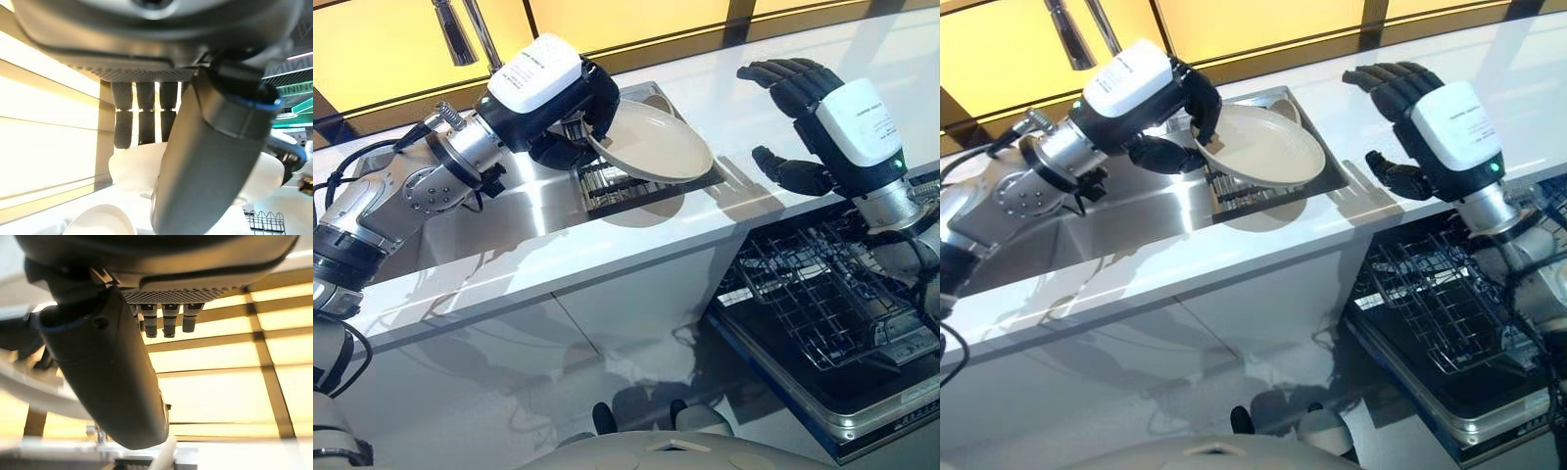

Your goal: Pick up plates and place into dishwasher.

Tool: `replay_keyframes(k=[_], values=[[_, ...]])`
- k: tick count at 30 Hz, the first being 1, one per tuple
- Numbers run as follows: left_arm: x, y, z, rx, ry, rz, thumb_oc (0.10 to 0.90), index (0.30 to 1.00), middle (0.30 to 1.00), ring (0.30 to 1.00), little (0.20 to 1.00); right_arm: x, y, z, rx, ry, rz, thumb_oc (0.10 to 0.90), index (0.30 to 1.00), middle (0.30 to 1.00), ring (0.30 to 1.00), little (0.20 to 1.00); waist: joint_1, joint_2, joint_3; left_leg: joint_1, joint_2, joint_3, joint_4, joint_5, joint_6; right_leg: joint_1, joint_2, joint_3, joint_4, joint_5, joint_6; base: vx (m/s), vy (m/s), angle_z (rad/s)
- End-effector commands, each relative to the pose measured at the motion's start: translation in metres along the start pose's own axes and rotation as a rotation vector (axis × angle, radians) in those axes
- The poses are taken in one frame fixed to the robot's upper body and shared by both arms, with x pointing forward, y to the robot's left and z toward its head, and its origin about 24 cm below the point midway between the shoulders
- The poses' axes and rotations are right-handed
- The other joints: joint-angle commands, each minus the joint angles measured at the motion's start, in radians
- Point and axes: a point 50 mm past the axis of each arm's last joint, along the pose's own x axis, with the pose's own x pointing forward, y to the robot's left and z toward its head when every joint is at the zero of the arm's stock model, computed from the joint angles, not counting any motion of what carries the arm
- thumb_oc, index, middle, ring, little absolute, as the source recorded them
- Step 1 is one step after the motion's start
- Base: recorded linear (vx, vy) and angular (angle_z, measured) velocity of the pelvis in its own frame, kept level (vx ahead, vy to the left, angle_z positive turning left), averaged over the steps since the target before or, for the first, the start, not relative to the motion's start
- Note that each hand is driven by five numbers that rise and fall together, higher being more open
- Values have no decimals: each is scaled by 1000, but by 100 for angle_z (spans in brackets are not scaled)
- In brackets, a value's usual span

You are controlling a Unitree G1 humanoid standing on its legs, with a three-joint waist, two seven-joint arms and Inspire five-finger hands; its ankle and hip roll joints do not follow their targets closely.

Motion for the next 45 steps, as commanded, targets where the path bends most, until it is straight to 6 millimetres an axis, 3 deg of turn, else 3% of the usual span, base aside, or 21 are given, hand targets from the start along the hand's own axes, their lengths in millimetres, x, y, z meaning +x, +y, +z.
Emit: replay_keyframes(k=[1, 27, 45], values=[[20, 62, 1, 23, -42, 266, 100, 300, 300, 300, 200, 24, -44, -9, -83, -17, -232, 800, 900, 900, 900, 900, 37, -16, -98, 82, -60, -52, 5, -159, 8, -39, 83, 5, 14, 3, 46, -9, -7, 4], [24, 68, 13, 3, -109, 308, 100, 300, 300, 300, 200, 28, -22, 10, 47, -106, -135, 800, 900, 900, 900, 900, 45, -23, -99, 85, -58, -58, 2, -163, 9, -39, 83, -1, 17, 2, 53, -1, 0, 0], [36, 64, 27, -55, -182, 340, 100, 300, 300, 300, 200, 44, -13, 23, 112, -143, -142, 800, 900, 900, 900, 900, 53, -25, -99, 92, -57, -65, 2, -166, 10, -32, 84, -3, 17, -2, 52, 0, 0, 0]])
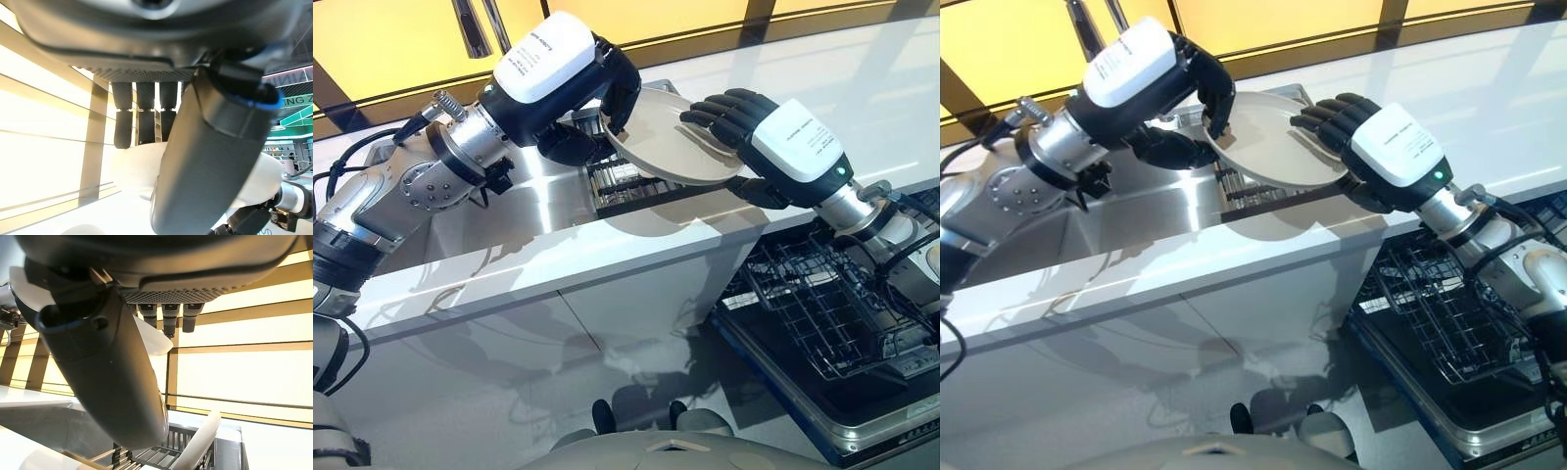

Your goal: Pick up plates and place into dishwasher.

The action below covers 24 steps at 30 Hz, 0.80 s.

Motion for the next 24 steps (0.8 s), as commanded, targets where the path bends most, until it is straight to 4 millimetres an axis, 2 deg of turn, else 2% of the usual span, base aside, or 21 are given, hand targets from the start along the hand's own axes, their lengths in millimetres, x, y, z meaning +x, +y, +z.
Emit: replay_keyframes(k=[1, 6, 7, 8, 19, 24], values=[[31, 52, 8, -28, -95, 297, 100, 300, 300, 300, 200, 25, -37, -3, 27, -18, -240, 800, 900, 900, 900, 900, 19, -15, -101, 91, -56, -61, 2, -164, 12, -35, 85, -1, 23, -2, 52, 0, 0, 0], [35, 50, 10, -45, -101, 296, 100, 300, 300, 300, 200, 30, -38, 0, 32, -28, -278, 800, 900, 900, 900, 900, 20, -16, -101, 92, -56, -62, 2, -164, 12, -34, 85, -1, 22, -1, 52, 0, 0, 0], [35, 49, 10, -47, -101, 294, 100, 300, 300, 300, 200, 30, -38, 0, 30, -32, -289, 300, 472, 472, 472, 400, 20, -16, -101, 93, -56, -62, 2, -164, 12, -33, 84, -1, 22, -1, 52, 0, 0, 0], [35, 49, 10, -48, -102, 293, 100, 300, 300, 300, 200, 30, -37, 1, 32, -32, -291, 100, 300, 300, 300, 200, 20, -16, -101, 93, -56, -62, 2, -164, 11, -33, 84, -1, 22, -1, 52, 0, 0, 0], [36, 49, 10, -43, -96, 293, 100, 300, 300, 300, 200, 28, -39, -1, 22, -31, -342, 100, 300, 300, 300, 200, 23, -14, -101, 95, -56, -66, 2, -164, 11, -31, 84, -4, 22, -2, 55, 0, 0, 0], [32, 47, 4, -32, -54, 280, 100, 300, 300, 300, 200, 24, -39, -2, 22, -16, -358, 100, 300, 300, 300, 200, 25, -15, -100, 95, -56, -66, 2, -164, 11, -30, 83, -7, 22, -2, 55, 0, 0, 0]])
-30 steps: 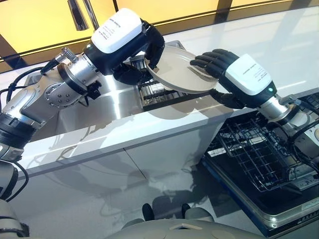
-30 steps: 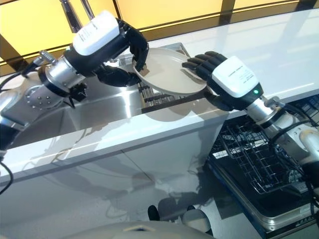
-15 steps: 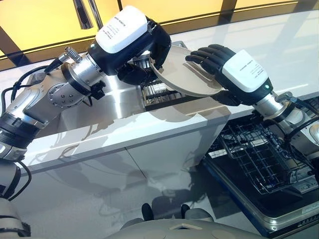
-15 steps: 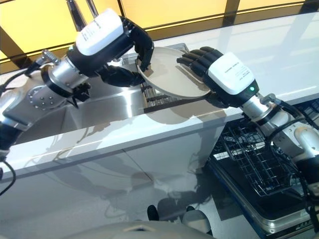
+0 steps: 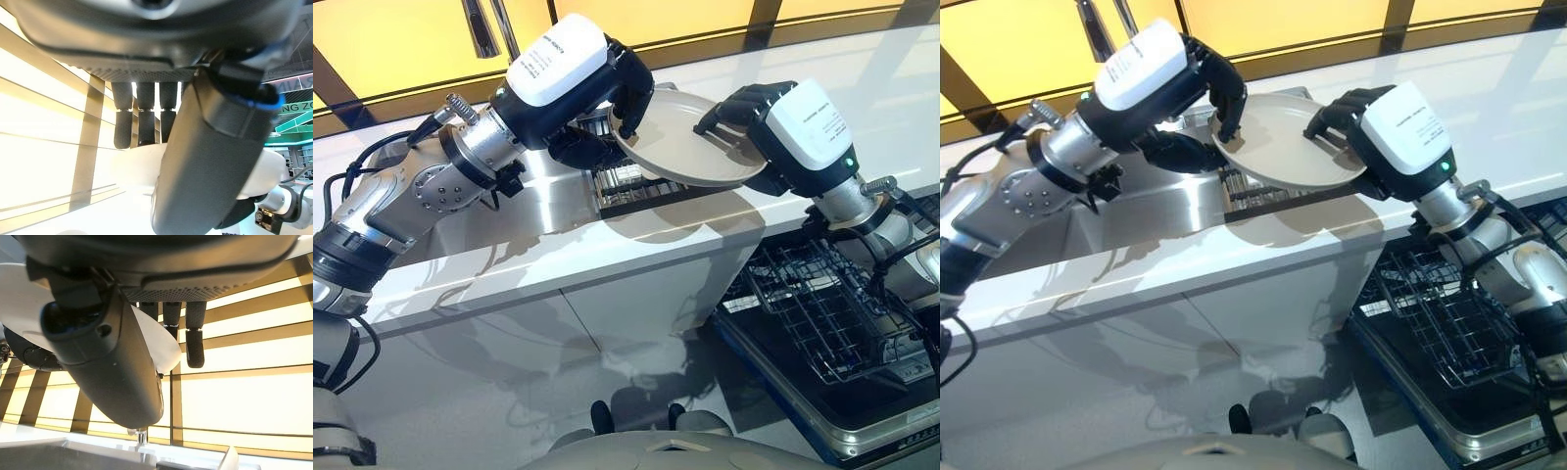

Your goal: Pick up plates and place into dishwasher.

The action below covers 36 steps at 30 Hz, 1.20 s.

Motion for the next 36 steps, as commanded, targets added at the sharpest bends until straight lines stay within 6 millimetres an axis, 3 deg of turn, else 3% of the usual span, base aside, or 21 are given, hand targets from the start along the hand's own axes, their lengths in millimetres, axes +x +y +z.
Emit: replay_keyframes(k=[1, 2, 3, 4, 12, 20, 32, 36], values=[[27, 51, 0, 0, -37, 263, 317, 486, 486, 486, 417, 21, -29, -2, -9, -37, -202, 100, 300, 300, 300, 200, 14, -9, -101, 84, -56, -64, 2, -164, 11, -41, 83, -6, 24, -2, 55, 0, 0, 0], [25, 50, -2, 5, -26, 259, 476, 622, 622, 622, 576, 20, -29, -2, -10, -34, -206, 100, 300, 300, 300, 200, 13, -10, -101, 84, -55, -63, 2, -164, 11, -42, 83, -6, 24, -2, 55, 0, 0, 0], [24, 50, -2, 6, -23, 258, 476, 622, 622, 622, 576, 20, -29, -2, -11, -33, -207, 100, 300, 300, 300, 200, 13, -9, -101, 84, -55, -63, 2, -164, 11, -42, 83, -6, 24, -2, 55, 0, 0, 0], [23, 50, -3, 11, -14, 253, 800, 900, 900, 900, 900, 19, -30, -3, -13, -29, -210, 100, 300, 300, 300, 200, 13, -9, -100, 84, -55, -63, 2, -164, 11, -42, 83, -5, 24, -2, 55, 0, 0, 0], [8, 44, -19, 38, 95, 191, 800, 900, 900, 900, 900, 13, -34, -8, -28, 6, -229, 100, 300, 300, 300, 200, 14, -7, -97, 85, -54, -61, 2, -164, 10, -41, 82, -8, 22, -1, 56, 0, 0, 0], [-29, 43, -48, 125, 257, 121, 800, 900, 900, 900, 900, -3, -42, -18, -57, 58, -243, 100, 300, 300, 300, 200, 11, -1, -94, 82, -53, -55, 2, -160, 9, -45, 79, -11, 20, 5, 58, 0, 0, 0], [-75, 50, -78, 184, 441, 167, 800, 900, 900, 900, 900, -15, -46, -31, -129, 112, -217, 100, 300, 300, 300, 200, 6, 0, -96, 79, -51, -45, 2, -156, 6, -48, 76, -15, 17, 10, 57, 0, 0, 0], [-92, 49, -85, 194, 518, 134, 800, 900, 900, 900, 900, -22, -62, -42, -205, 159, -211, 100, 300, 300, 300, 200, -7, -1, -95, 79, -50, -38, 2, -155, 5, -51, 77, -15, 20, 10, 57, 0, 0, 0]])
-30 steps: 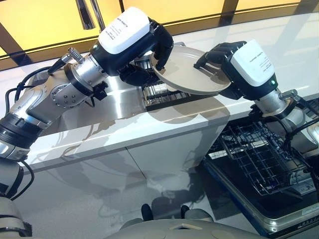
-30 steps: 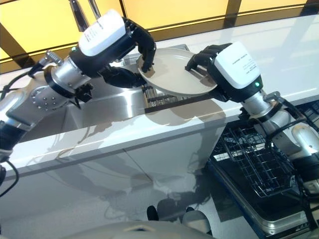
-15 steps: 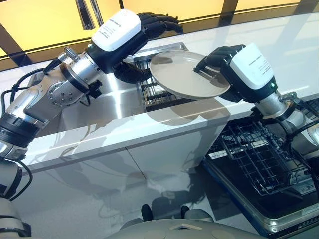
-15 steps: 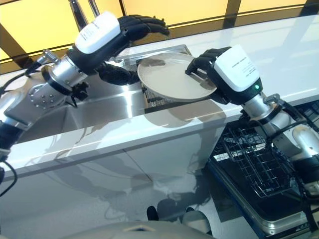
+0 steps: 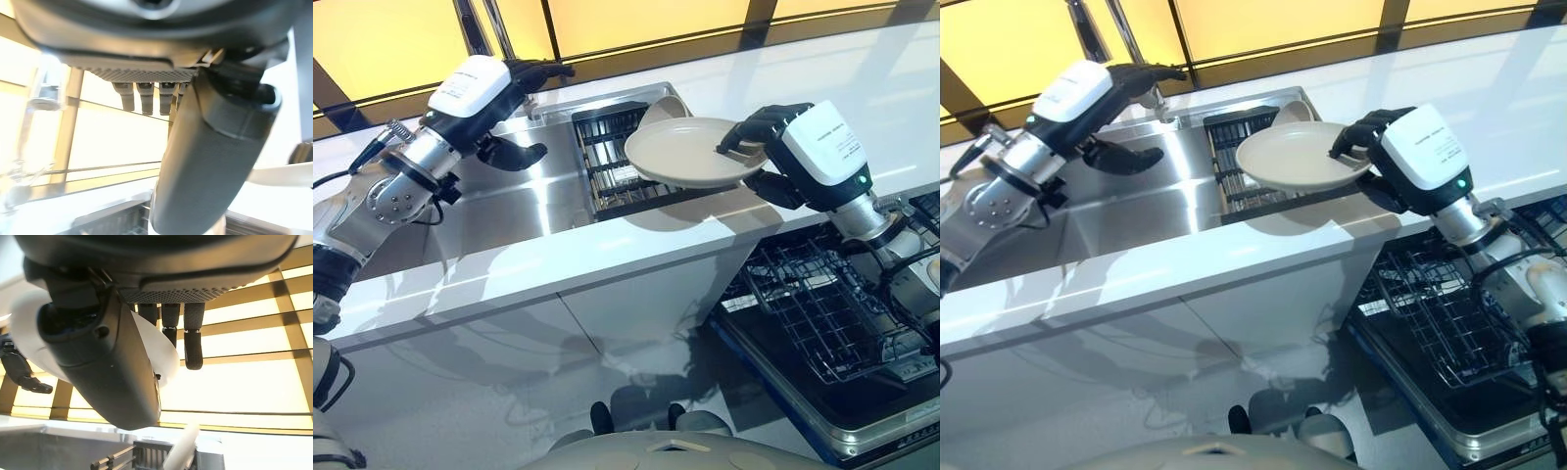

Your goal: Pick up plates and place into dishwasher.

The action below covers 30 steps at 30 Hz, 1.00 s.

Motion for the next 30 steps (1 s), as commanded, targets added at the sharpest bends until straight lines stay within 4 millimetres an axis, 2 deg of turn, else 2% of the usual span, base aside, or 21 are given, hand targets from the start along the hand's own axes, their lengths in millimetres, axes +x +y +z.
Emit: replay_keyframes(k=[1, 6, 11, 17, 27, 30], values=[[0, 55, -15, 57, 60, 240, 800, 900, 900, 900, 900, 12, -67, -27, -135, 70, -297, 100, 300, 300, 300, 200, -7, -1, -94, 75, -50, -42, 2, -145, 10, -56, 77, -18, 35, 10, 57, 0, 0, 0], [-7, 59, -21, 58, 90, 251, 800, 900, 900, 900, 900, -3, -86, -37, -194, 122, -315, 100, 300, 300, 300, 200, -31, -4, -92, 74, -50, -31, 2, -147, 12, -65, 79, -7, 43, 11, 59, 0, 2, -1], [-16, 65, -27, 50, 126, 283, 800, 900, 900, 900, 900, -30, -97, -43, -231, 195, -309, 100, 300, 300, 300, 200, -65, -8, -92, 74, -48, -8, 2, -150, 14, -74, 81, 7, 49, 12, 62, -1, 8, -14], [-19, 64, -30, 51, 145, 290, 800, 900, 900, 900, 900, -59, -102, -49, -256, 295, -282, 100, 300, 300, 300, 200, -104, -10, -87, 79, -45, 26, 2, -154, 19, -86, 86, 28, 55, 17, 66, -9, 16, -19], [-15, 60, -32, 36, 164, 292, 800, 900, 900, 900, 900, -96, -108, -54, -257, 423, -262, 100, 300, 300, 300, 200, -166, -12, -82, 95, -38, 92, 8, -161, 20, -89, 89, 56, 48, 31, 79, 6, 12, -25], [-14, 61, -32, 35, 164, 294, 800, 900, 900, 900, 900, -98, -109, -54, -257, 427, -263, 100, 300, 300, 300, 200, -167, -13, -84, 91, -38, 98, 7, -155, 19, -94, 90, 60, 47, 36, 78, 7, 6, -15]])
